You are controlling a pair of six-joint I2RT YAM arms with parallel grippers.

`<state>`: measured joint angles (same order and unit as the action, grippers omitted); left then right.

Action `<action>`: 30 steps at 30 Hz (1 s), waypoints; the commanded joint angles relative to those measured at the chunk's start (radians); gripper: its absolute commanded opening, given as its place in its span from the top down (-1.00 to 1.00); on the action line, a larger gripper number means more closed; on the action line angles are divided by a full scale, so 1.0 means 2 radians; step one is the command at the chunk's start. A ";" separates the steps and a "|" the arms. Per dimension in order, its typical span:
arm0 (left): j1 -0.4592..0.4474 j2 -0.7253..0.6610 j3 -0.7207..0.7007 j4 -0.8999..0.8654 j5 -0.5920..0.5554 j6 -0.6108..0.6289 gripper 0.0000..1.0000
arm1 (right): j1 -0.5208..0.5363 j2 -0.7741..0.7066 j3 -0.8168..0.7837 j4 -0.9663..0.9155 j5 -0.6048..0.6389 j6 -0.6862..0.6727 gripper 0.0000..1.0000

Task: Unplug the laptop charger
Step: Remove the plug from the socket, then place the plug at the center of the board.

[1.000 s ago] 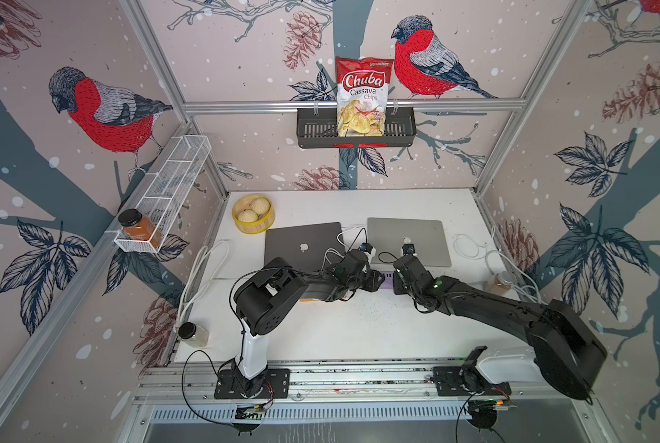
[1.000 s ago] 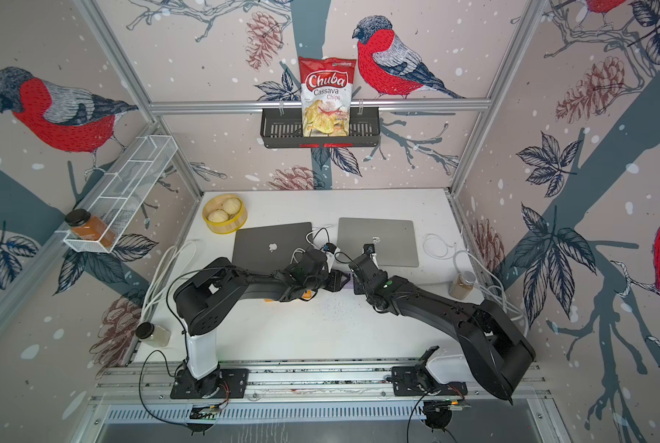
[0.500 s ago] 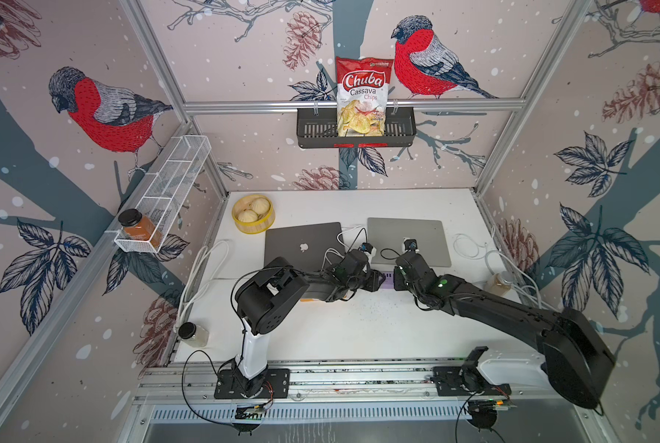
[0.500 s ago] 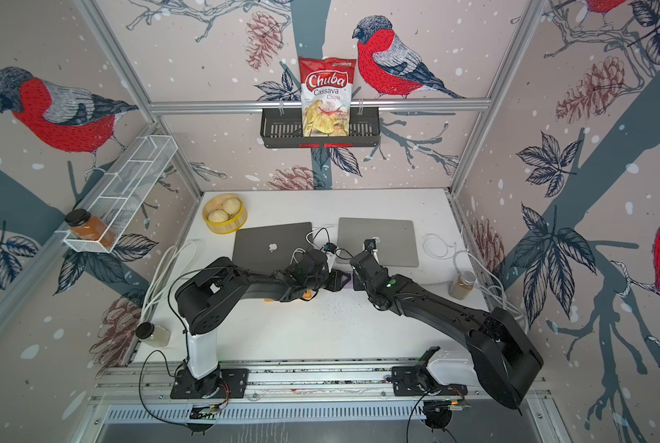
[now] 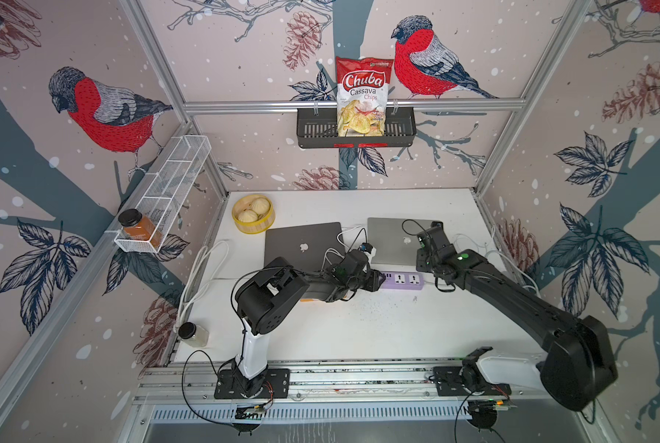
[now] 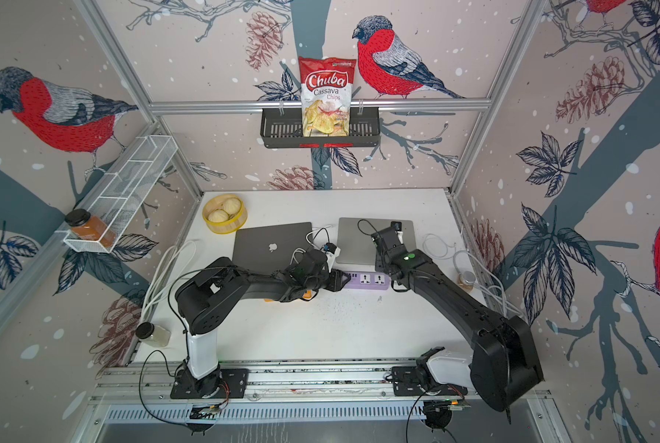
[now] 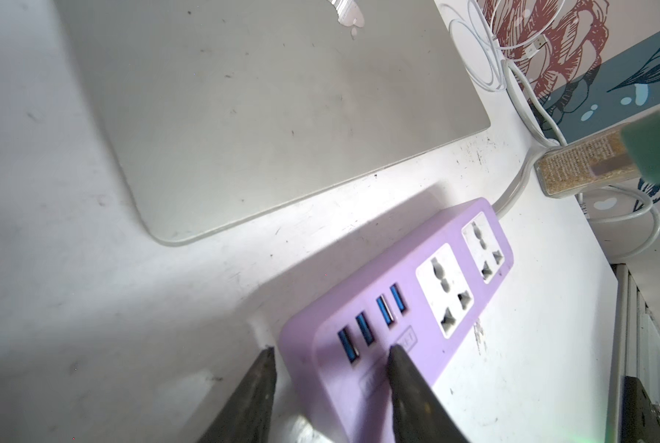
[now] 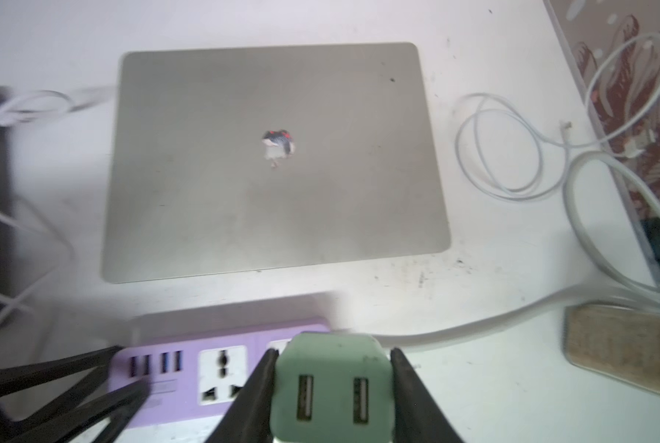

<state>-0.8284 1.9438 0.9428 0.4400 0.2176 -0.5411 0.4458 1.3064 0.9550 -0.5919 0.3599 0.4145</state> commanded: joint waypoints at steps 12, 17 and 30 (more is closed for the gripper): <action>-0.001 -0.038 -0.004 -0.008 0.009 0.027 0.03 | -0.193 0.184 0.114 -0.091 -0.061 -0.115 0.30; 0.000 -0.042 0.005 -0.007 0.017 0.043 0.00 | -0.242 0.226 0.139 -0.071 -0.099 -0.126 0.32; 0.002 -0.079 0.025 -0.032 0.020 0.087 -0.05 | -0.302 0.292 0.172 -0.067 -0.150 -0.146 0.31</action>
<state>-0.8280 1.8065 0.9855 0.3805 0.2462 -0.4068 -0.1482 1.8690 1.2922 -0.7113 0.0891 0.1326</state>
